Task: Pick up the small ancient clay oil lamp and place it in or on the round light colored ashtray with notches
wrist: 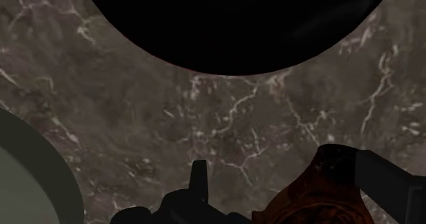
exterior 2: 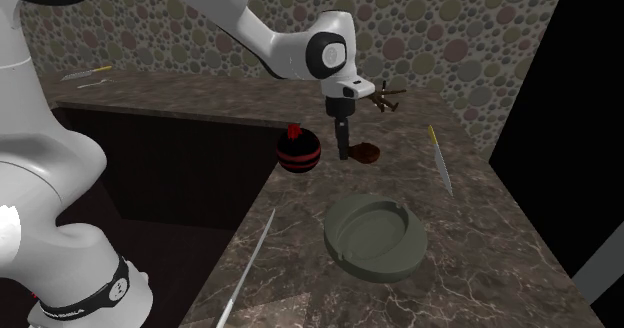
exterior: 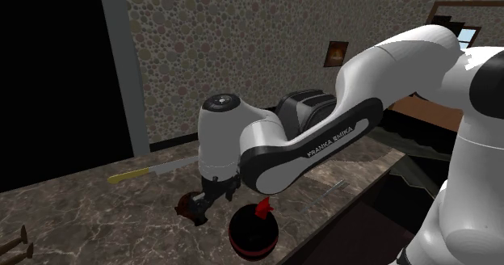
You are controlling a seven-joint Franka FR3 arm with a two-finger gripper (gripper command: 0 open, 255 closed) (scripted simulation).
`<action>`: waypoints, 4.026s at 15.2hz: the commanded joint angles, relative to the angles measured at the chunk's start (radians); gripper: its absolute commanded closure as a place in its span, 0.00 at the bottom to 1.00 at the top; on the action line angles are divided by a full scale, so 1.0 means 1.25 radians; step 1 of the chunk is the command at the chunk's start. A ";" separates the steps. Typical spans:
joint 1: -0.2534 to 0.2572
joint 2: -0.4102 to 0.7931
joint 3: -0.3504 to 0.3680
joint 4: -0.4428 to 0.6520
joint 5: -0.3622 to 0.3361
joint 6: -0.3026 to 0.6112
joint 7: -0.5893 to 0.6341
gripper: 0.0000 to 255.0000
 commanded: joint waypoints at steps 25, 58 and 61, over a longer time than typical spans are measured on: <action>0.010 0.216 0.020 0.283 0.060 -0.244 -0.245 0.00; 0.004 0.169 0.039 0.357 0.091 -0.354 -0.259 1.00; 0.005 0.163 0.041 0.381 0.096 -0.383 -0.261 1.00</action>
